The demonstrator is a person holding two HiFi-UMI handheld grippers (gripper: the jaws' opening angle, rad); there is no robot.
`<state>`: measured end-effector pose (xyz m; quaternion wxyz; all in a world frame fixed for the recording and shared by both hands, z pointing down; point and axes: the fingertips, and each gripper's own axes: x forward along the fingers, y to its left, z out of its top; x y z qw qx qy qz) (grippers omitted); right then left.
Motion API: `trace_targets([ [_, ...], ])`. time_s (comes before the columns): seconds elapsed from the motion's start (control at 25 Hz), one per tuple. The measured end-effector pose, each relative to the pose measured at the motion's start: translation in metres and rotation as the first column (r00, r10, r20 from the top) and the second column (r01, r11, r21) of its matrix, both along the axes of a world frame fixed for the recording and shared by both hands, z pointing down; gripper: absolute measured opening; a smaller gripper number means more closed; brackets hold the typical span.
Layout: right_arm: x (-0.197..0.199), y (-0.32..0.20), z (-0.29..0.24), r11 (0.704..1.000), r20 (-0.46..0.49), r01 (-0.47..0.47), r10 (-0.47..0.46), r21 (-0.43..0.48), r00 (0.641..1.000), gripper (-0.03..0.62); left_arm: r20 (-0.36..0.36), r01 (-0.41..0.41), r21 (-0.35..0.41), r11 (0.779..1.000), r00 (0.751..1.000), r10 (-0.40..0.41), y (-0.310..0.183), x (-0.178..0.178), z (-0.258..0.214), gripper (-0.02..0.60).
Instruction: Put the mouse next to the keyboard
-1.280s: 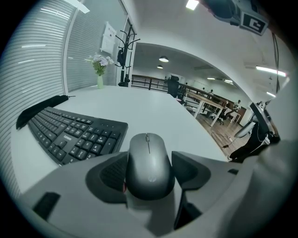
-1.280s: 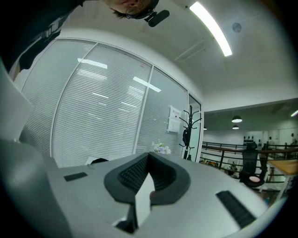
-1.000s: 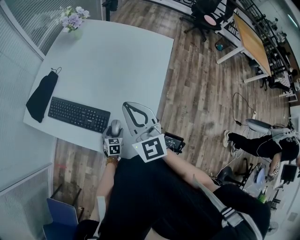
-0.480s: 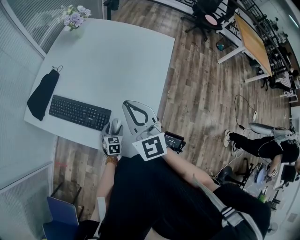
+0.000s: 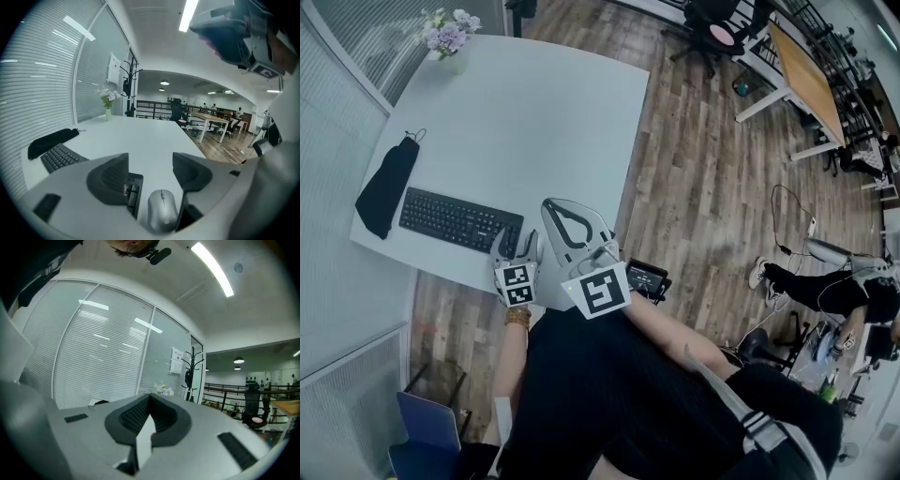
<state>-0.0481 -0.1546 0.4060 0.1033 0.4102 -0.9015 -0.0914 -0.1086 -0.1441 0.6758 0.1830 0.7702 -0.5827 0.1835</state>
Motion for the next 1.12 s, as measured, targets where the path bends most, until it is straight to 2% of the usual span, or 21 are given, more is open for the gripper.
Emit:
trace_targets([
  [0.36,-0.003,0.004,0.001,1.0,0.011,0.005,-0.005,0.0,1.0,-0.002,-0.025,0.033,0.15,0.988,0.999,-0.03,-0.014,-0.008,-0.072,0.292],
  [0.64,-0.012,0.008,0.009,1.0,0.008,0.018,-0.018,-0.011,1.0,-0.002,-0.029,0.035,0.223,0.974,0.999,-0.029,-0.014,-0.013,-0.112,0.289],
  [1.12,-0.024,0.012,0.01,0.999,0.014,0.049,-0.049,-0.017,0.999,-0.002,-0.048,0.099,0.348,0.932,0.995,-0.088,-0.007,-0.036,-0.182,0.279],
])
